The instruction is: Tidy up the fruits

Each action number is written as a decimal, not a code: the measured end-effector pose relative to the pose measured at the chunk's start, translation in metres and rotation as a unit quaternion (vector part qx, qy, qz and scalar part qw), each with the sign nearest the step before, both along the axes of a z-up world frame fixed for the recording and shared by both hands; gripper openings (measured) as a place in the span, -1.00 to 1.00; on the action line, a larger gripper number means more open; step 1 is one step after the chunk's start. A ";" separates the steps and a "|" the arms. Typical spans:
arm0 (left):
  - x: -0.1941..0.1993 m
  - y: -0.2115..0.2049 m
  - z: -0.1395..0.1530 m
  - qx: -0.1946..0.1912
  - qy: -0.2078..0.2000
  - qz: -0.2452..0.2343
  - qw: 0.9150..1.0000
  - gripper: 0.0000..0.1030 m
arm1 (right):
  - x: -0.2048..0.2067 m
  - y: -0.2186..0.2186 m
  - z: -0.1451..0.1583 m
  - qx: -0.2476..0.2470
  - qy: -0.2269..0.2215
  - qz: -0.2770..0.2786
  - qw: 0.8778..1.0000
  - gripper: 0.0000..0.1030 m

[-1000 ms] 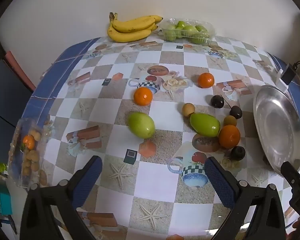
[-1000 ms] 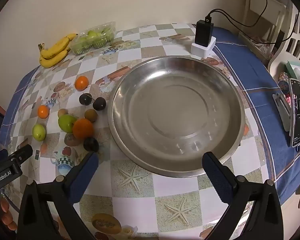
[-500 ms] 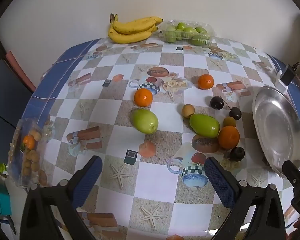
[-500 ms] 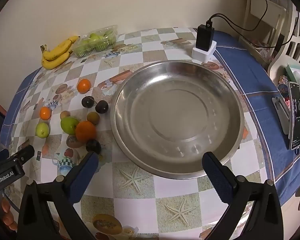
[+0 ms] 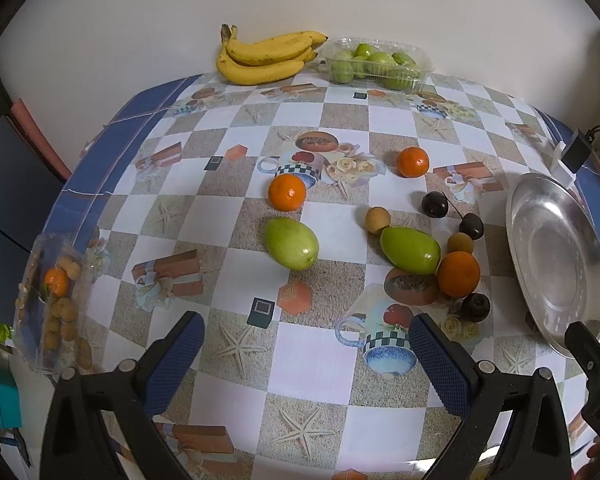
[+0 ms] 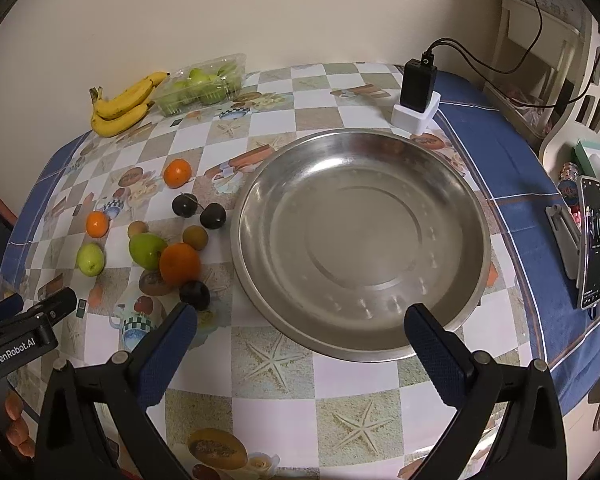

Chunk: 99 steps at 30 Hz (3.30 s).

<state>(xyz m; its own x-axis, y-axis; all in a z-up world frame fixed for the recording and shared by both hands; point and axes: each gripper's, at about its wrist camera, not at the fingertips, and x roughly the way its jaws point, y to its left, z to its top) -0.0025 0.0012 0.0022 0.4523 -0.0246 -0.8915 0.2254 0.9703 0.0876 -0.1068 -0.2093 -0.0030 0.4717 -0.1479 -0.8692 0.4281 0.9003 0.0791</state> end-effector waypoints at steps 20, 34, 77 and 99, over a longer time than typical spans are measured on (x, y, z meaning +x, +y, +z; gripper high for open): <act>0.001 0.004 0.001 -0.005 0.002 0.003 1.000 1.00 | -0.002 -0.002 0.001 0.001 -0.002 -0.005 1.000 1.00; 0.001 0.006 0.000 -0.006 0.001 0.003 1.000 1.00 | -0.003 -0.004 0.001 0.002 -0.002 -0.009 1.000 1.00; 0.020 0.012 0.010 -0.043 0.009 0.034 0.998 1.00 | 0.020 0.000 0.020 0.039 -0.020 0.004 0.999 1.00; 0.076 -0.005 -0.006 -0.089 0.049 0.088 0.991 1.00 | 0.093 0.034 -0.011 0.062 0.018 0.091 0.994 0.96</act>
